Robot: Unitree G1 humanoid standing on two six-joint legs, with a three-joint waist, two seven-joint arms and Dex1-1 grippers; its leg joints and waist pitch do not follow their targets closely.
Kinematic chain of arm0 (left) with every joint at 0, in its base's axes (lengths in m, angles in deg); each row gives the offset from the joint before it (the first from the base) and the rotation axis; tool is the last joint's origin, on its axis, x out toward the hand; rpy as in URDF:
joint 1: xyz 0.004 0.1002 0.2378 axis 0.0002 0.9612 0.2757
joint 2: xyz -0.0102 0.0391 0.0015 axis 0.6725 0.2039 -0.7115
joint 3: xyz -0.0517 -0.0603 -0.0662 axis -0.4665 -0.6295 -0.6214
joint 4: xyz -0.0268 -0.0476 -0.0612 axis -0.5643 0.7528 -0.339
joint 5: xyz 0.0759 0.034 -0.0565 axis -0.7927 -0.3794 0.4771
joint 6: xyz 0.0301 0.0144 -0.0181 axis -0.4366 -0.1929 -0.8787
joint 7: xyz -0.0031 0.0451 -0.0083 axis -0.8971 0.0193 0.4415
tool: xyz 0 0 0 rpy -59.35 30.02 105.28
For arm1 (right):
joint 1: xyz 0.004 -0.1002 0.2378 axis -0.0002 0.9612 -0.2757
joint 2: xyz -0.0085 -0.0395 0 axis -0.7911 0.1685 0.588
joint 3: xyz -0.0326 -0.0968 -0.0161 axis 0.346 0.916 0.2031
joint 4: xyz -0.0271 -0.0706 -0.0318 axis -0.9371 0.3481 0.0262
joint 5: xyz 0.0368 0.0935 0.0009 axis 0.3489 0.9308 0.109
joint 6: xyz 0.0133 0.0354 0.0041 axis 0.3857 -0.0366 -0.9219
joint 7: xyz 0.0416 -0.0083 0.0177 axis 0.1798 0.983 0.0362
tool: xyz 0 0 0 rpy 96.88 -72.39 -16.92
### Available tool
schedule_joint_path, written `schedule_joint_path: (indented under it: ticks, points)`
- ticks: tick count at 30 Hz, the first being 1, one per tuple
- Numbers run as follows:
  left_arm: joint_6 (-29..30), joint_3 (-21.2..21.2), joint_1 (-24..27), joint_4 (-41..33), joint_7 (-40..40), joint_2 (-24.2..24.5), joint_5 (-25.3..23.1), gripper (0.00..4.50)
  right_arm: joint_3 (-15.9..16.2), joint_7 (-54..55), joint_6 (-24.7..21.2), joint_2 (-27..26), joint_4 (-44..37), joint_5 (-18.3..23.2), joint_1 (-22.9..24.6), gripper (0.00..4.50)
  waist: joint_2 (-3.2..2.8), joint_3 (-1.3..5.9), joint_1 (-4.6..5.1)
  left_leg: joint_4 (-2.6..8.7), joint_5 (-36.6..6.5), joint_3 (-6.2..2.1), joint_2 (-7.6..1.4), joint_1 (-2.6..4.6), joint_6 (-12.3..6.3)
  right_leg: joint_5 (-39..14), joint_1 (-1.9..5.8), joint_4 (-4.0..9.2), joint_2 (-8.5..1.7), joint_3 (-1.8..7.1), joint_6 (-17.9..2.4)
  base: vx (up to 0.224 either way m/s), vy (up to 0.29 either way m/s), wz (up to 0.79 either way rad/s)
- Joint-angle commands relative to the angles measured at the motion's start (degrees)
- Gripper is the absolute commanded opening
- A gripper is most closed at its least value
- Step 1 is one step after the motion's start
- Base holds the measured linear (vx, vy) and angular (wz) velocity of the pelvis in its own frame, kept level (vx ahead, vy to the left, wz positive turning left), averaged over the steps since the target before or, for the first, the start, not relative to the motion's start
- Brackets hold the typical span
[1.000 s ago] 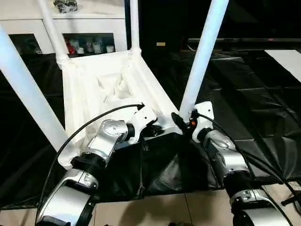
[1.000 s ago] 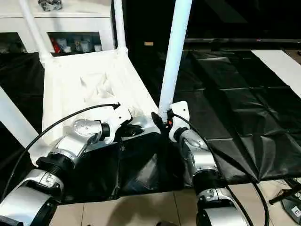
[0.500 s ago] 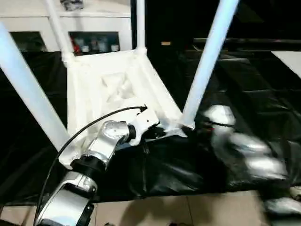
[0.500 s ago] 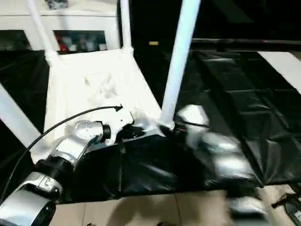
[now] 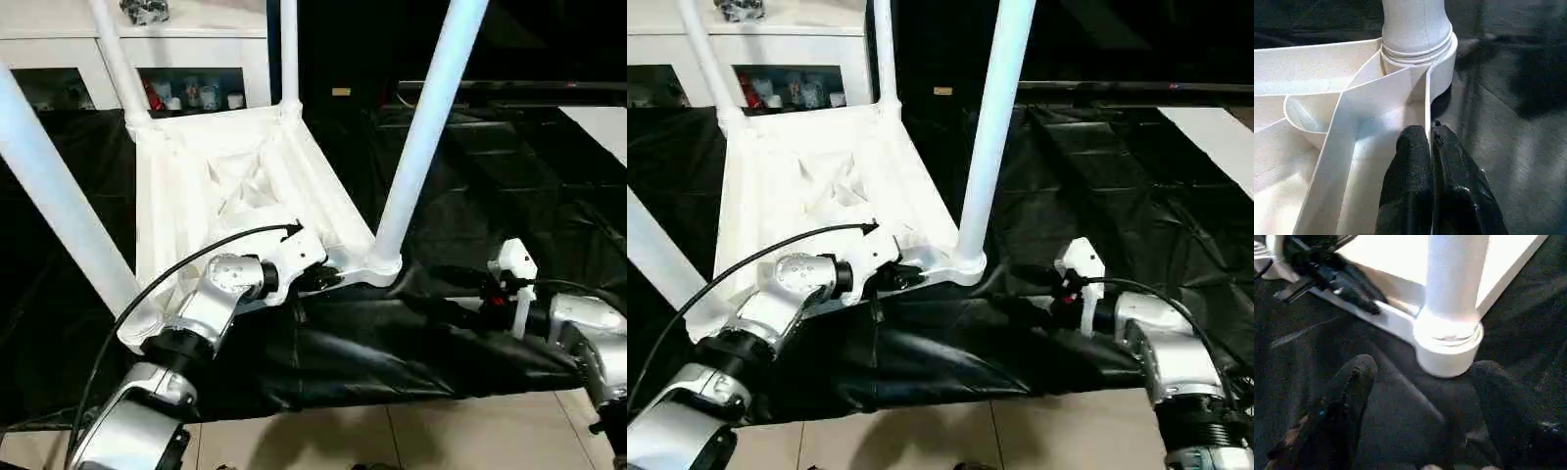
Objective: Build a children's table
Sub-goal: Rotate leg to tighten
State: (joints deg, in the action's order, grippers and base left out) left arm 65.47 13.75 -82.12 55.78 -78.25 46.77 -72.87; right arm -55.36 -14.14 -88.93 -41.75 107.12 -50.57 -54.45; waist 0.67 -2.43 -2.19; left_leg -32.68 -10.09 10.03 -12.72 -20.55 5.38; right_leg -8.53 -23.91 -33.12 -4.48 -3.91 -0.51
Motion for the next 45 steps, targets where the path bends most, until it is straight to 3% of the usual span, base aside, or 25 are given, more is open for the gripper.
schedule_joint_path:
  ticks: [1,2,5,6,13,14,16,31,45]
  points:
    - [-1.77,1.71,1.37,-0.01,-3.59,-0.07,1.56,0.0,-0.59,1.31,-0.78,-0.63,-1.27,1.02,-2.14,3.8,1.19,3.62,-0.28,2.79,-11.26,0.57,0.04,-0.31,-6.39,-20.29,3.23,4.23,-2.42,1.46,-9.31,0.0,0.0,0.0]
    - [-2.06,1.84,1.37,-0.03,-4.56,0.41,1.69,0.0,-0.37,1.07,-1.26,-1.03,-1.7,1.53,-2.43,3.87,0.69,3.57,-0.3,2.85,-11.58,0.55,0.02,-0.2,-6.2,-20.45,3.14,4.24,-2.41,1.46,-9.43,0.0,0.0,0.0]
    - [-3.08,2.62,1.22,-0.24,-10.04,2.51,2.57,0.0,1.92,0.84,0.55,-2.22,-0.85,-0.17,-4.34,4.09,0.68,3.55,-0.52,2.98,-12.67,0.58,-0.07,0.07,-5.39,-20.16,3.14,4.22,-2.42,1.55,-9.76,0.0,0.0,0.0]
    - [-3.17,2.71,1.12,-0.17,-11.22,2.96,2.82,0.0,2.71,1.14,1.69,-2.52,0.08,-1.34,-5.1,4.19,0.24,3.53,-0.56,3.08,-12.92,0.54,-0.14,0.14,-4.77,-19.5,3.09,4.15,-2.36,1.55,-10.03,0.0,0.0,0.0]
    - [-3.53,3.34,0.23,0.32,-16.28,5.41,3.11,0.0,7.17,-0.98,4.29,-3.8,3.94,-5.42,-8.69,4.25,-0.05,3.77,-0.83,3.06,-12.66,0.64,-0.2,0.3,-3.77,-14.12,3.48,3.42,-2.37,1.7,-12.21,0.0,0.0,0.0]
    - [-3.74,3.54,-0.16,0.87,-17.59,6.08,3.08,0.0,8.15,-2.23,4.61,-4.1,4.99,-5.86,-9.69,4.25,0.17,3.79,-0.81,3.04,-12.23,0.67,-0.2,0.14,-3.89,-13.1,3.63,3.25,-2.28,1.69,-12.4,0.0,0.0,0.0]
    - [-3.73,3.96,-0.8,1.86,-20.48,7.25,3.43,0.0,9.92,-4.29,4.99,-4.48,7.22,-6.57,-11.61,4.07,-0.03,3.82,-0.87,2.96,-12.3,0.72,-0.18,0.2,-4.02,-13.01,3.58,3.1,-2.29,1.63,-13.0,0.0,0.0,0.0]
    - [-5.05,4.28,-3.06,4.84,-25.53,9.35,3.93,0.0,16.23,-13.76,7.28,-5.93,14.61,-9.31,-16.24,2.71,0.49,3.74,-1.24,2.98,-12.01,0.78,-0.39,0.29,-3.89,-13.48,3.56,2.88,-2.42,1.77,-13.33,0.0,0.0,0.0]
    - [-5.47,3.73,-3.93,6.48,-27.14,10.5,4.43,0.0,17.09,-15.83,9.04,-9.19,18.61,-9.31,-17.58,2.12,0.21,3.54,-1.21,3.29,-14.8,0.6,-0.41,0.57,-2.49,-18.07,3.39,3.28,-2.47,1.74,-12.09,0.0,0.0,0.0]
